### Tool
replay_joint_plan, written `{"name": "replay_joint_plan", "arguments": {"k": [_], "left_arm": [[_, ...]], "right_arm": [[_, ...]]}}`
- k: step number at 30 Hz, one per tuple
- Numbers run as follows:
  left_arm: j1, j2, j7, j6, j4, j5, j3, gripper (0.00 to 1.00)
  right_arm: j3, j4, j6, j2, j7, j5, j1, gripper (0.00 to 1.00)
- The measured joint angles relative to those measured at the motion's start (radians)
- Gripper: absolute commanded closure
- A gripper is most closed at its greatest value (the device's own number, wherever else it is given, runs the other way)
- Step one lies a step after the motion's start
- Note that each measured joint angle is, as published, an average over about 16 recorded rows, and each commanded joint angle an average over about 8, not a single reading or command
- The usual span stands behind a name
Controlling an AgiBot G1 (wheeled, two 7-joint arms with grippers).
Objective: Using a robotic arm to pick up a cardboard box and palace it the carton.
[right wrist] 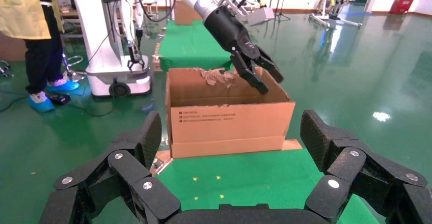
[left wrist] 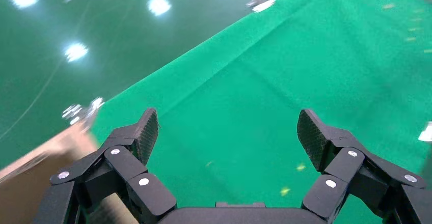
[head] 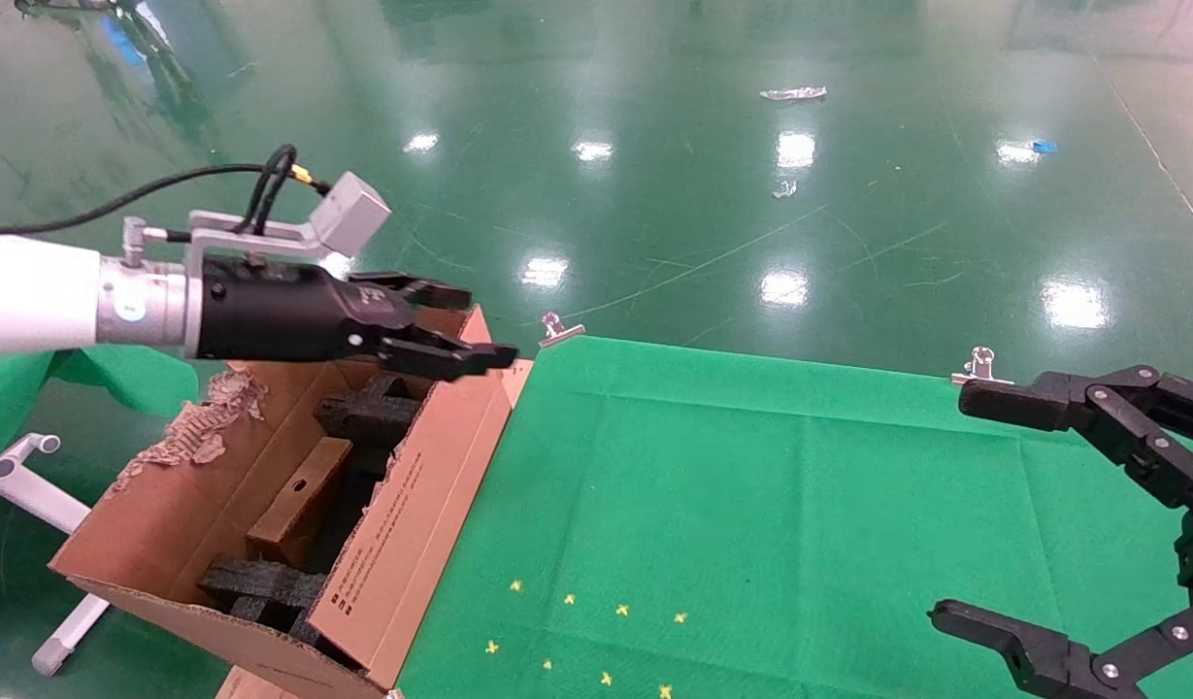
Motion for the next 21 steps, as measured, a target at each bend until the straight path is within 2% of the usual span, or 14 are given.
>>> {"name": "replay_joint_plan", "arguments": {"k": [21], "left_arm": [[0.359, -0.003, 0.095, 0.112, -0.371, -0.142, -0.433, 0.00]], "right_arm": [[-0.001, 0.000, 0.000, 0.000, -0.001, 0.001, 0.000, 0.00]]}}
